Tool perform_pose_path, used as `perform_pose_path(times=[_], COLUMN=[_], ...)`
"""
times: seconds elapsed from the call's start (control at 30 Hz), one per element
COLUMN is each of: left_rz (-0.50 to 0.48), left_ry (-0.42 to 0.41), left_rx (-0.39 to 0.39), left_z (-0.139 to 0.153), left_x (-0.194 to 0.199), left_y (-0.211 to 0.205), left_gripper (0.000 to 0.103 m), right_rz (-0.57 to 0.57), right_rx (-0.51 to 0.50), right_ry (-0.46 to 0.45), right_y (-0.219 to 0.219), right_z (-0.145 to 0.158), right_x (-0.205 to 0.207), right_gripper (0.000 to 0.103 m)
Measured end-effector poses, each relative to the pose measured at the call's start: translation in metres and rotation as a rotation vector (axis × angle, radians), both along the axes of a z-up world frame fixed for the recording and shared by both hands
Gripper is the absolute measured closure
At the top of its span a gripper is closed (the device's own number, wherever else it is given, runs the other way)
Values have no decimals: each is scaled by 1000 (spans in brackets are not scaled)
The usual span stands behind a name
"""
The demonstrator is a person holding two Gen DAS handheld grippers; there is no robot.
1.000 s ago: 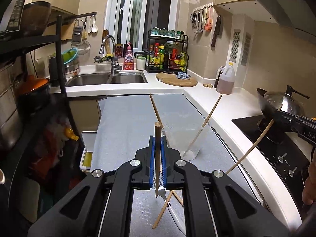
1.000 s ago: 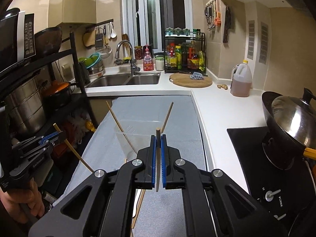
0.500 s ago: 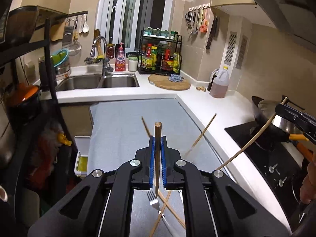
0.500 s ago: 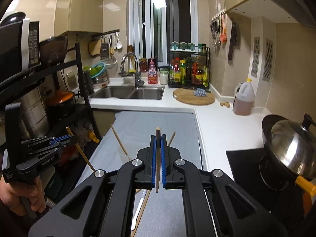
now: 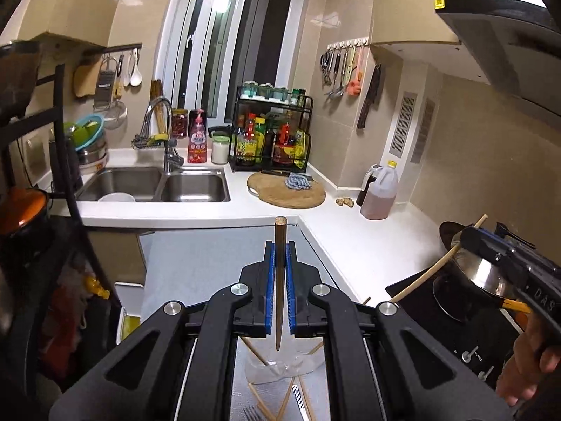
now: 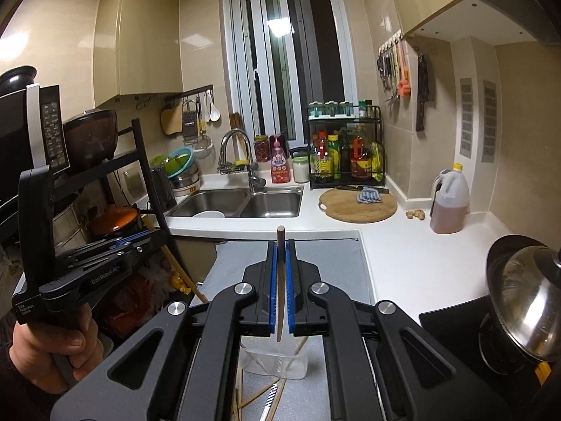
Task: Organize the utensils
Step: 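Drop the chopsticks into the container by opening both grippers, then move both open grippers back toward the fork and white spoon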
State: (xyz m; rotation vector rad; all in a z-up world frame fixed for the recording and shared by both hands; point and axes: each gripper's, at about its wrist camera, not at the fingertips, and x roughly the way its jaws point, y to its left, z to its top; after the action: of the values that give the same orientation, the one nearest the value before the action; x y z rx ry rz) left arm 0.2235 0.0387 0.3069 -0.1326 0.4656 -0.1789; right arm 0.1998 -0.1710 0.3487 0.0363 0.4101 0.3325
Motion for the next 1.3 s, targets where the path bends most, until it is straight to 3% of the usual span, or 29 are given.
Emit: perform_pose_path(times=[0.17,0.47,0.5,0.57,0.6,0.67,1.03,1.3], left_rz=[3,-15,-16,-3,7,22,45,73], left_ry=[84,189,196,190,176,144,54,21], left_rx=[38,64,75,96,107,121,101,77], left_z=[-44,-98,-101,-101,-99,-92,-62,-89], left_x=[34,53,52,48,43,32,-34,-102], left_y=[-7,-12,-15,-18,-20,-22,-19,-10], left_gripper=[97,97,96,89,77,69,67,67], right_rz=[6,0,-2,-6,-14,-24,-62,-77], right_rx=[-3,-19,-22,-25,-33,-47,-51,-2], right_ry=[31,159,168,159,150,131,-19,-56], right_y=[10,15,15,15,15,14,1,-16], right_z=[-46,-120,-122,-122,-119,-114,-79,-108], right_x=[29,54,54,49,46,39,-37,-106], right_gripper=[98,96,94,74,73,72,71,71])
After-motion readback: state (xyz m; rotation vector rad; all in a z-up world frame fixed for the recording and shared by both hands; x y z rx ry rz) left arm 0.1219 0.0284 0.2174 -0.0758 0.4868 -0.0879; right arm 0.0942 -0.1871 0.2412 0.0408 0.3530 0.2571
